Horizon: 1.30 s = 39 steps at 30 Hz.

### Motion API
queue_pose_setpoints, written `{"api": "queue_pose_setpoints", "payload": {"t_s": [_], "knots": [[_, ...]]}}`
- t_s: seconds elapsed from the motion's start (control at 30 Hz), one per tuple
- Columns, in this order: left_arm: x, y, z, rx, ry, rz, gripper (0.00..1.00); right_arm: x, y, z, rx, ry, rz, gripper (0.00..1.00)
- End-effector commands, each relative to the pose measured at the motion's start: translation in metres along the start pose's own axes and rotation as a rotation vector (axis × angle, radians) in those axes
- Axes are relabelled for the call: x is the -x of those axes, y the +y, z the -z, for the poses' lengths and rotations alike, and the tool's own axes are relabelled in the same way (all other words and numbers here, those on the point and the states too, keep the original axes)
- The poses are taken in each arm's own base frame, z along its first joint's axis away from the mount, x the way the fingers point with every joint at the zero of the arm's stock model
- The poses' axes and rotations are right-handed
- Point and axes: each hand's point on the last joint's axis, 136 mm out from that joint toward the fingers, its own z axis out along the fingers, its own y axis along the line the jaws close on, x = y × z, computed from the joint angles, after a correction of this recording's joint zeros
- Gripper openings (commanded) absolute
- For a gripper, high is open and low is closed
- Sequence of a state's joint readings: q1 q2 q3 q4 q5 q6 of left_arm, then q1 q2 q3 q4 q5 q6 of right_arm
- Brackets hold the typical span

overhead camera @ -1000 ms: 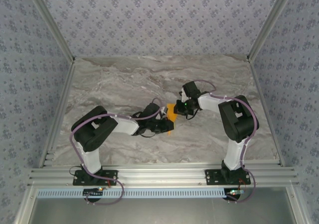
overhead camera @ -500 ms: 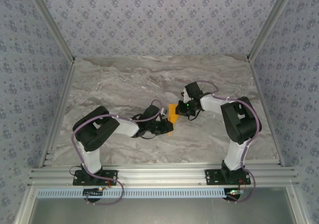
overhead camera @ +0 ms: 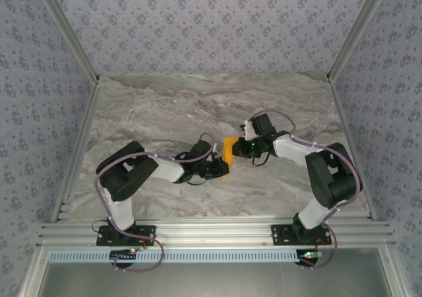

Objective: Fold a paper plane with a square sheet of paper (fold left side to right side)
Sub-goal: Fold the wing for the fifth time at the center of the table.

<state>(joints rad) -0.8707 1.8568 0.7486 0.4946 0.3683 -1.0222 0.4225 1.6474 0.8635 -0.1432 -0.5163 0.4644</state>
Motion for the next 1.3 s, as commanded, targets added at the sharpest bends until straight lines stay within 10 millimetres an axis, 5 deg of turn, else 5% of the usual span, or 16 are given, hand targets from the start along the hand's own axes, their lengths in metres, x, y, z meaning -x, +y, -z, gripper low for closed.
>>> {"api": "queue_pose_setpoints", "payload": {"t_s": [0.0, 0.6, 1.27], "knots": [[-0.031, 0.044, -0.001, 0.153, 0.082, 0.037, 0.06, 0.0, 0.008, -0.014, 0.047, 0.019, 0.01, 0.09], [-0.032, 0.045, -0.001, 0.151, 0.086, 0.04, 0.05, 0.016, -0.034, -0.037, -0.079, 0.047, 0.03, 0.09], [-0.034, 0.049, -0.003, 0.157, 0.091, 0.042, 0.05, 0.058, -0.068, -0.027, -0.107, 0.023, -0.024, 0.09]]}}
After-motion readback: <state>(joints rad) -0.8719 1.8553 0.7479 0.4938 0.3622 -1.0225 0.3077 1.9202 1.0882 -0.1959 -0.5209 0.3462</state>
